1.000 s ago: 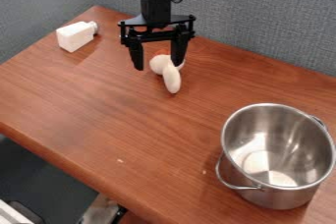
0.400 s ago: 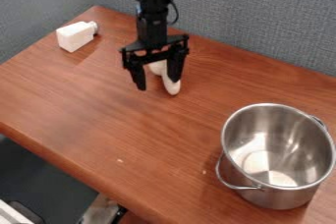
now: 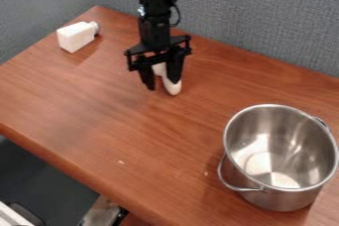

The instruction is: Put the mushroom in the metal pot

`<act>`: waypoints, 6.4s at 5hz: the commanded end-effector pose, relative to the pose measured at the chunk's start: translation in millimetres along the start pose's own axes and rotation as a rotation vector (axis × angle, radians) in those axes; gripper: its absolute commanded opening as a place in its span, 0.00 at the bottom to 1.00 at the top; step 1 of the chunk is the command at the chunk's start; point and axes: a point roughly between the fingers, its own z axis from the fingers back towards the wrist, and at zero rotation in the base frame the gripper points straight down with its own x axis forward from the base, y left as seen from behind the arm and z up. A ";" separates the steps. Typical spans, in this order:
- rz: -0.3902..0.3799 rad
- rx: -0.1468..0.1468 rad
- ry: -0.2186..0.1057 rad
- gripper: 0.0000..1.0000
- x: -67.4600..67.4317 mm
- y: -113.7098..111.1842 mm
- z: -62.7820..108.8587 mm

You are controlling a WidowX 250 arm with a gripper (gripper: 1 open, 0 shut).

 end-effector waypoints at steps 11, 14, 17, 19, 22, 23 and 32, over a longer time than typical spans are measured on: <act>-0.014 -0.259 -0.035 1.00 -3.7 20.4 93.0; -0.028 -0.279 -0.097 0.00 -7.1 51.2 110.3; -0.031 -0.261 -0.157 1.00 -32.0 -23.3 93.5; -0.217 -0.253 -0.211 1.00 -20.2 -44.0 75.3; -0.320 -0.231 -0.272 1.00 16.0 -62.5 51.1; -0.312 -0.217 -0.291 0.00 19.1 -47.1 48.0; -0.387 0.126 -0.199 1.00 46.8 -42.4 -1.5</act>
